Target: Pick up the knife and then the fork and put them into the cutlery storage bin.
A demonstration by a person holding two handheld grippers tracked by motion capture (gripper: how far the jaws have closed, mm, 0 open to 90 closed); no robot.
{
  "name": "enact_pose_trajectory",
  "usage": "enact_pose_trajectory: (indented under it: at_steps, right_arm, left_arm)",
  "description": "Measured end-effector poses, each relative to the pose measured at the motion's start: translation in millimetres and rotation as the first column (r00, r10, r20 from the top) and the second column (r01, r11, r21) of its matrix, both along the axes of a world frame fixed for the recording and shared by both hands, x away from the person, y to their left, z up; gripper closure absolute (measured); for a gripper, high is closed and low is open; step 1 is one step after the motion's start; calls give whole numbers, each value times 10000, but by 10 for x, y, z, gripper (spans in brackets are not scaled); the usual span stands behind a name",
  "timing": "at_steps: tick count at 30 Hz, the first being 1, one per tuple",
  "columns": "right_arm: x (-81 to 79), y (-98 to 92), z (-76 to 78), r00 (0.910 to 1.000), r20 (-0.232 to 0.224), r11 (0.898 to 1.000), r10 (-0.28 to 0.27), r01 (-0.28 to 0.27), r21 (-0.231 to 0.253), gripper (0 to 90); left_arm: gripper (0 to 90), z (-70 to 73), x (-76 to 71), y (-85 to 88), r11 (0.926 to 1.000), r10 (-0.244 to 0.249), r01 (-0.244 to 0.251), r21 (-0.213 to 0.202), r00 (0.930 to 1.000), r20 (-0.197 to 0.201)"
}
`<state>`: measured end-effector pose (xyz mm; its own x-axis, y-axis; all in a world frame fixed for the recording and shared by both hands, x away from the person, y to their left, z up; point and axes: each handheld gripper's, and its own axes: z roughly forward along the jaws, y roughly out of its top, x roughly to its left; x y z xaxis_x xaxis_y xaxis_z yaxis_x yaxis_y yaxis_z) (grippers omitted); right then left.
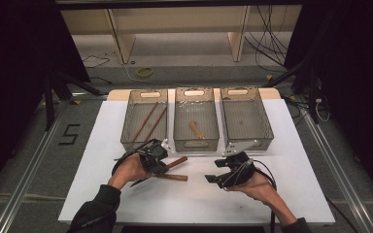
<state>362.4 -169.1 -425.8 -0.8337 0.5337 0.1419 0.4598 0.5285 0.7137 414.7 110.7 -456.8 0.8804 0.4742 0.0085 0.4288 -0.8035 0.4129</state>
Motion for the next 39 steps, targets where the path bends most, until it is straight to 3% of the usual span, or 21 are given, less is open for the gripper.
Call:
enact_pose_trajectory:
  at_steps: [2, 9, 18, 23, 28, 30, 33, 39]
  right_arm:
    - [-7, 26, 25, 9998, 178, 10000, 72, -72, 13, 333]
    - [-39, 175, 74, 9956, 791, 9985, 510, -494, -217, 335]
    - [-120, 327, 68, 9806, 1393, 9881, 1381, -1269, -868, 335]
    - [-168, 403, 16, 9649, 1634, 9720, 2055, -1818, -1487, 334]
    - [-220, 474, -43, 9466, 1782, 9494, 2685, -2288, -2151, 334]
    - [-242, 503, -66, 9457, 1791, 9472, 2711, -2290, -2247, 335]
    - [-260, 527, -97, 9337, 1891, 9330, 3041, -2518, -2571, 340]
    - [-307, 563, -143, 9194, 2037, 9154, 3366, -2688, -2996, 386]
  left_arm:
    - [770, 24, -21, -15, 9996, -275, 276, 88, 9996, -118]
    - [770, 164, -198, -140, 9956, -899, 894, -283, 9958, -166]
    - [769, 256, -417, -330, 9790, -2021, 2013, -338, 9791, -243]
    - [769, 271, -502, -388, 9711, -2376, 2364, -340, 9707, -363]
    - [769, 283, -549, -412, 9684, -2470, 2448, -482, 9679, -468]
    - [769, 287, -562, -417, 9666, -2545, 2524, -456, 9658, -492]
    - [769, 289, -582, -427, 9657, -2555, 2521, -626, 9652, -548]
    - [769, 304, -611, -439, 9611, -2709, 2658, -750, 9601, -699]
